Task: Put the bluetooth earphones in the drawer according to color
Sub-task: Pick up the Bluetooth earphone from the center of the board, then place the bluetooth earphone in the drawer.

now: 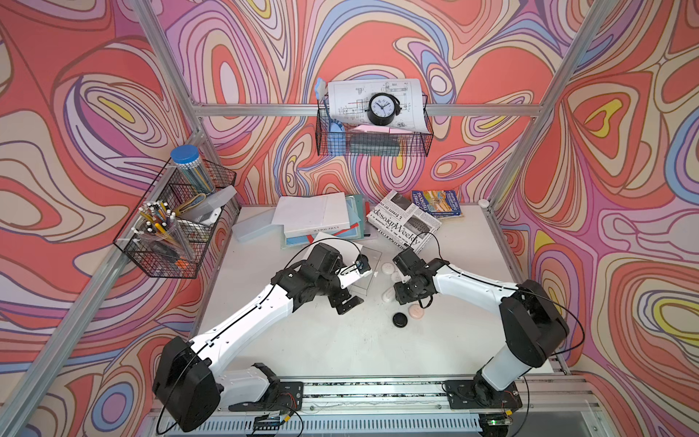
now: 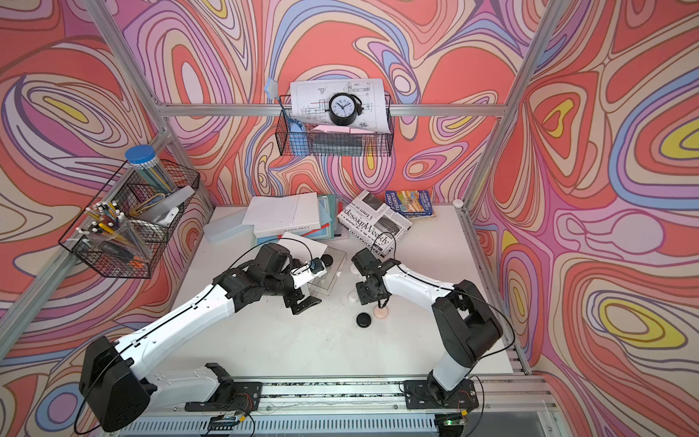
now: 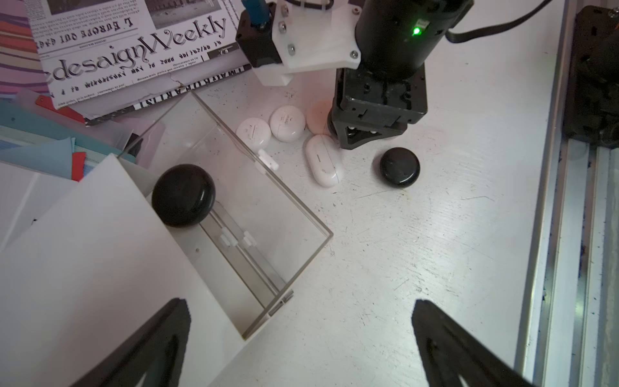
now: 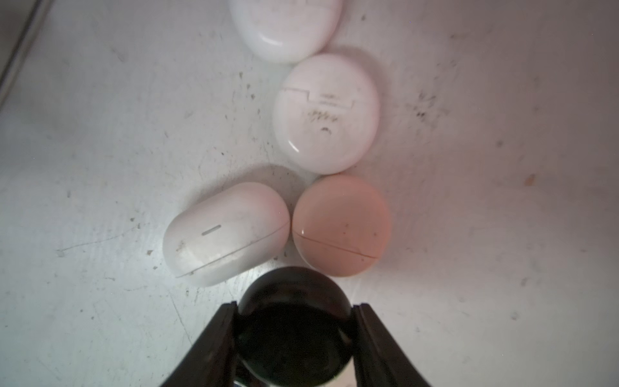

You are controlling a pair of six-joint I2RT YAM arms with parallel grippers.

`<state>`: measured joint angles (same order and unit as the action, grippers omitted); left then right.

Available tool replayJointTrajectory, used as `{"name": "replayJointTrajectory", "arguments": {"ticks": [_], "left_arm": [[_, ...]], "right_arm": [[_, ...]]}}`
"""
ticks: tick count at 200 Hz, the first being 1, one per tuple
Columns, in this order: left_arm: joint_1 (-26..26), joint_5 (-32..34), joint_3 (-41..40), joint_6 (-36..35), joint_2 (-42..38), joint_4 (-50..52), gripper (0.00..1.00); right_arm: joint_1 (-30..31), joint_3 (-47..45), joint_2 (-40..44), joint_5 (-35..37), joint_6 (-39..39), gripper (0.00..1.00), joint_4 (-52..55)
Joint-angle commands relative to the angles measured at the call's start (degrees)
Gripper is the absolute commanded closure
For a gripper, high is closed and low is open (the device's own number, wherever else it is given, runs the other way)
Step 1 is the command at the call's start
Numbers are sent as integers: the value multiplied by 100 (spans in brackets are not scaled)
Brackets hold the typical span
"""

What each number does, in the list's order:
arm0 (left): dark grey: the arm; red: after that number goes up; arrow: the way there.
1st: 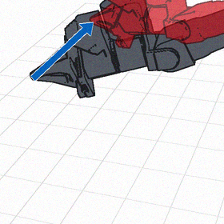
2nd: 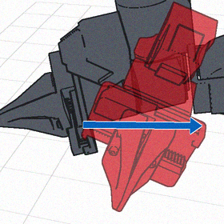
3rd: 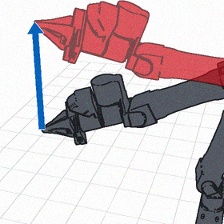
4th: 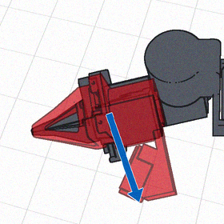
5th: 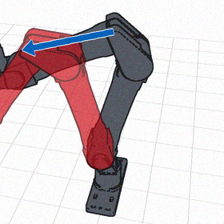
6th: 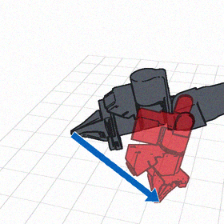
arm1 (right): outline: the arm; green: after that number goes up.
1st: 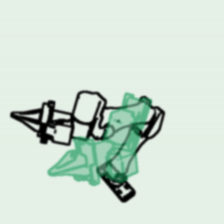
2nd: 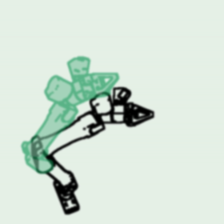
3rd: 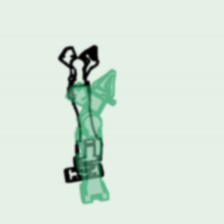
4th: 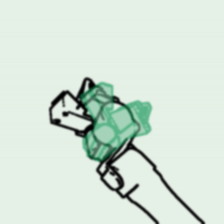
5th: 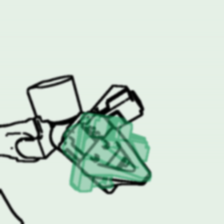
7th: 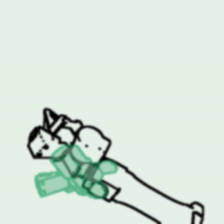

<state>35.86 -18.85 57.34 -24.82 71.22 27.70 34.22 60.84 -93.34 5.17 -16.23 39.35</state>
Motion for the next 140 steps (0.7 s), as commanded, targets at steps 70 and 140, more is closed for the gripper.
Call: {"name": "replayJointTrajectory", "arguments": {"ticks": [70,140], "left_arm": [[-892,-40,-77,-74,-733,-102,2],[-1164,75,75,-182,-618,302,2]], "right_arm": [[48,863,1085,251,498,100,-1050],[485,1004,749,-703,767,100,-1707]]}}
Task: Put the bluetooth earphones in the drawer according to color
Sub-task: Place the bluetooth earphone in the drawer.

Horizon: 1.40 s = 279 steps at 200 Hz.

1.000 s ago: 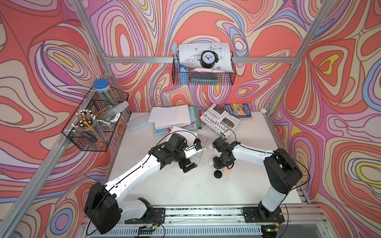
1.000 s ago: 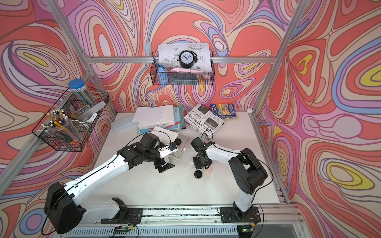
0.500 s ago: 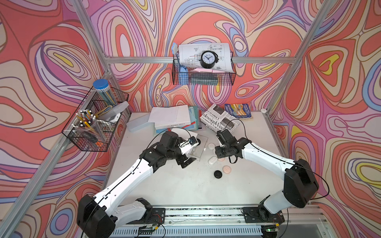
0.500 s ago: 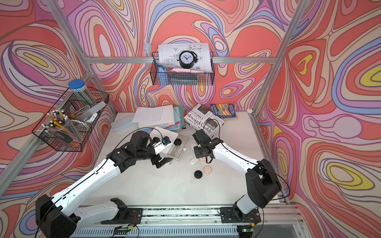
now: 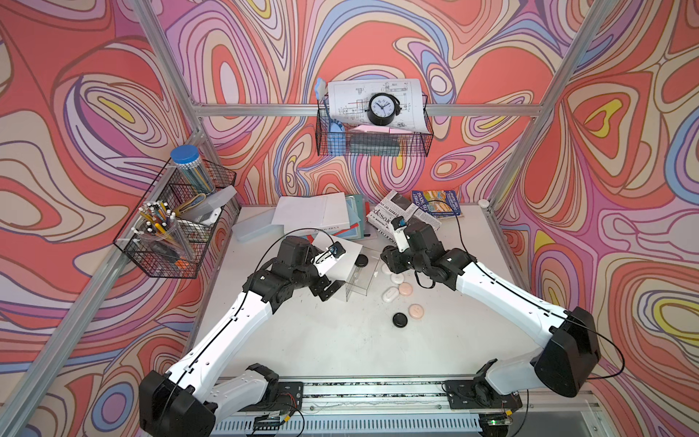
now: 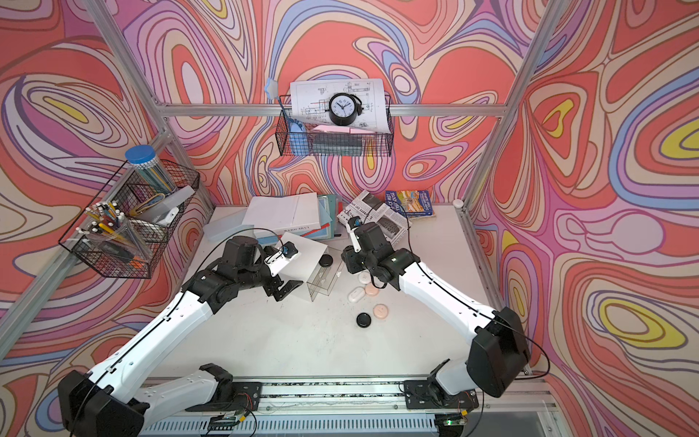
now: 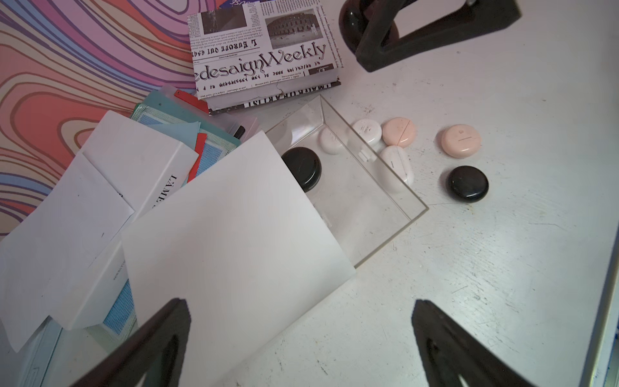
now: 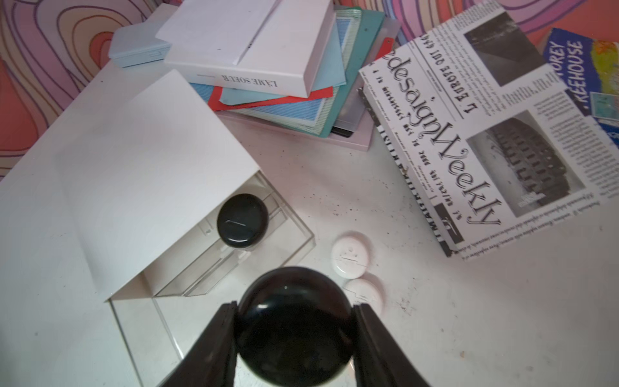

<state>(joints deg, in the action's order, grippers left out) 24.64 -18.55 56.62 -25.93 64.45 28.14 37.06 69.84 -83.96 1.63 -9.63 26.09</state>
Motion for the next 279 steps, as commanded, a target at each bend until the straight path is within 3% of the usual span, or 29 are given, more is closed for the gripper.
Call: {"name": "replayJointTrajectory", "arguments": {"ticks": [1,108,172,213,279], "left_arm": [[-41,40,152,-70,64,260,1],[-45,-272,227,18,189,325,1],[-42,-310,246,42,239,352,1],[-40,-503,279,-9,325,429,1],[-46,-606,290,3,374,419,2]], "right_arm": [[203,97,-194,-362,100,100,-391],[510,127,-658,-627,-43,100,-487],[530,98,-738,-773,-34,53,-558],[528,36,-755,-680,-105,35,-596],[524,-100,-667,-571,-211,20,-701]]}}
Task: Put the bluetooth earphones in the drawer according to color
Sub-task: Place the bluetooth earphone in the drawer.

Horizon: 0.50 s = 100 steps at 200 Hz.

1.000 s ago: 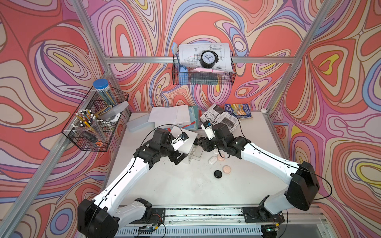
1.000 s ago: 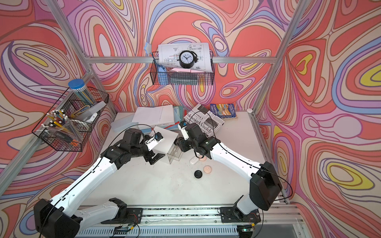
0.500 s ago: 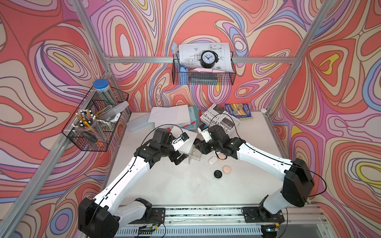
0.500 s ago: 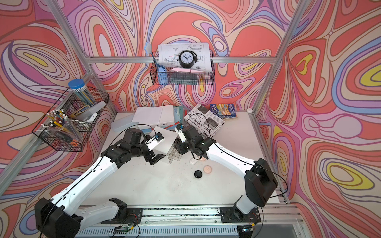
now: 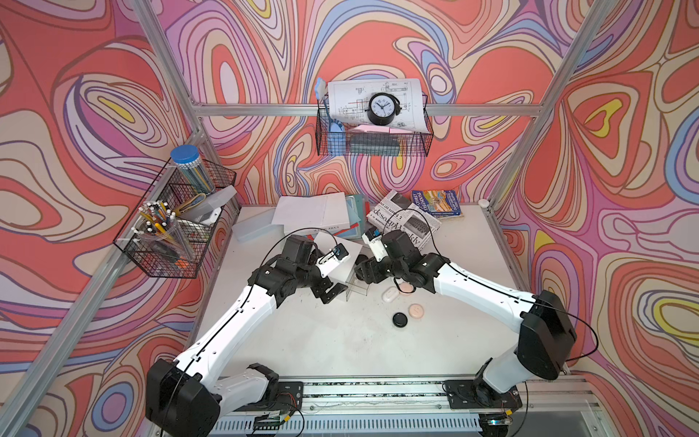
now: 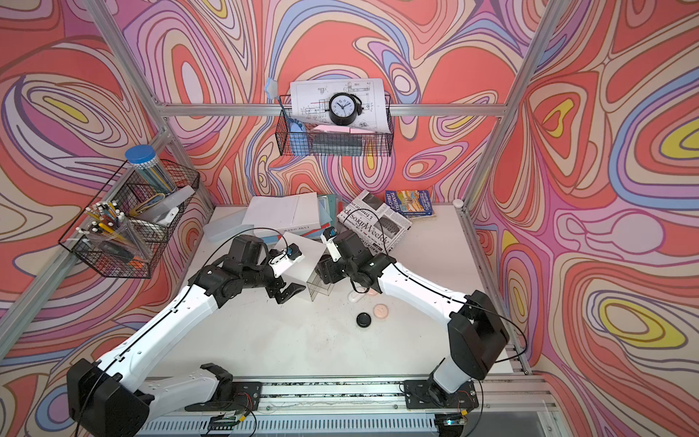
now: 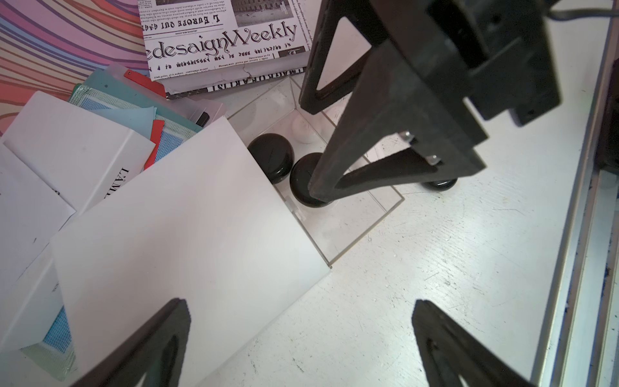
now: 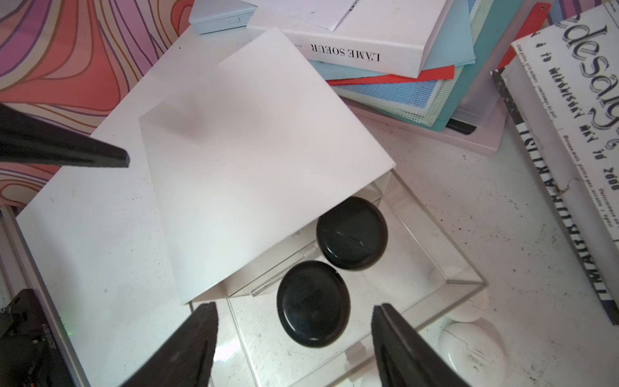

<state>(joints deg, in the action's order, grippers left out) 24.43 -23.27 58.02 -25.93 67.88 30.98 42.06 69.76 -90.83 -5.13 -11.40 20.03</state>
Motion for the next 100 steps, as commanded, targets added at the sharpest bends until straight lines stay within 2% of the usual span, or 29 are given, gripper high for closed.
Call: {"name": "replayJointTrajectory", "arguments": {"ticks": [1,51,100], "left_arm": [[-20,-134,149,6,27,126,2],[-25,-217,104,12,-92,42,2],[-12,-591,-124,174,-279,-455,2]], "right_arm": [[22,-93,16,106,-31,20,-96],[21,-133,292,399,71,15,-128],[21,-155,862,1039,261,14,587]]}}
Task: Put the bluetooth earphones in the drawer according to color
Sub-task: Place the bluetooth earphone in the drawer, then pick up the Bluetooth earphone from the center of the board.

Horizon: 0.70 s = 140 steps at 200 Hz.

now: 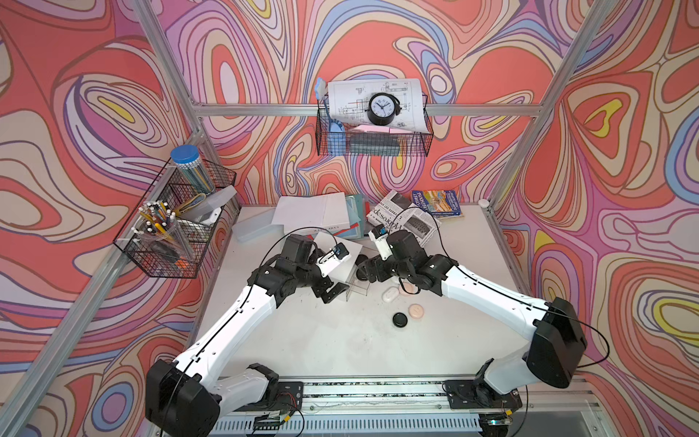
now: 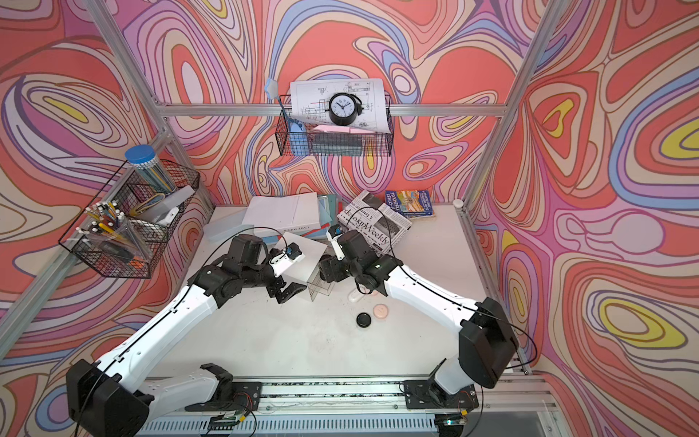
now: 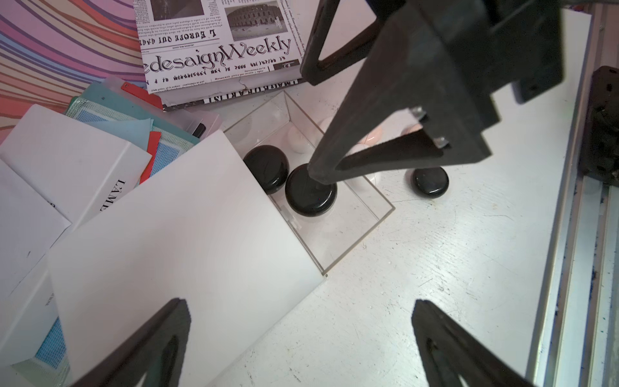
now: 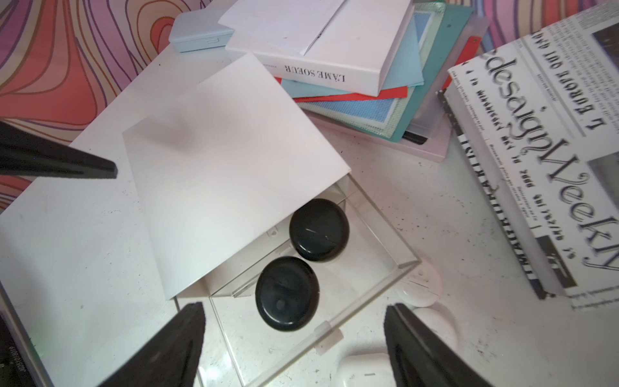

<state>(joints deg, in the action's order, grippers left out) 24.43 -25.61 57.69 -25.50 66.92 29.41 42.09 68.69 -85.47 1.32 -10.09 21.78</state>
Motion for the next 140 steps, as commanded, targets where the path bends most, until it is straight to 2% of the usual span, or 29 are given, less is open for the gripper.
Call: {"name": "replayJointTrajectory", "arguments": {"ticks": [1,35,75,126,140], "left_arm": [[-15,-362,-91,136,-181,-310,2],[76,-213,-101,108,-193,-325,2],[528,182,-101,-135,-3,-108,1],[824,427,-188,-239,77,-126,2],[876,523,-173,-274,121,-87,2]], "right_arm": [[19,-48,328,395,130,14,431],[19,-101,558,392,-279,14,1159],[40,-556,767,-64,-733,16,1778],[98,-708,430,286,-1110,17,2548],[93,-750,199,98,-1216,17,2710]]}}
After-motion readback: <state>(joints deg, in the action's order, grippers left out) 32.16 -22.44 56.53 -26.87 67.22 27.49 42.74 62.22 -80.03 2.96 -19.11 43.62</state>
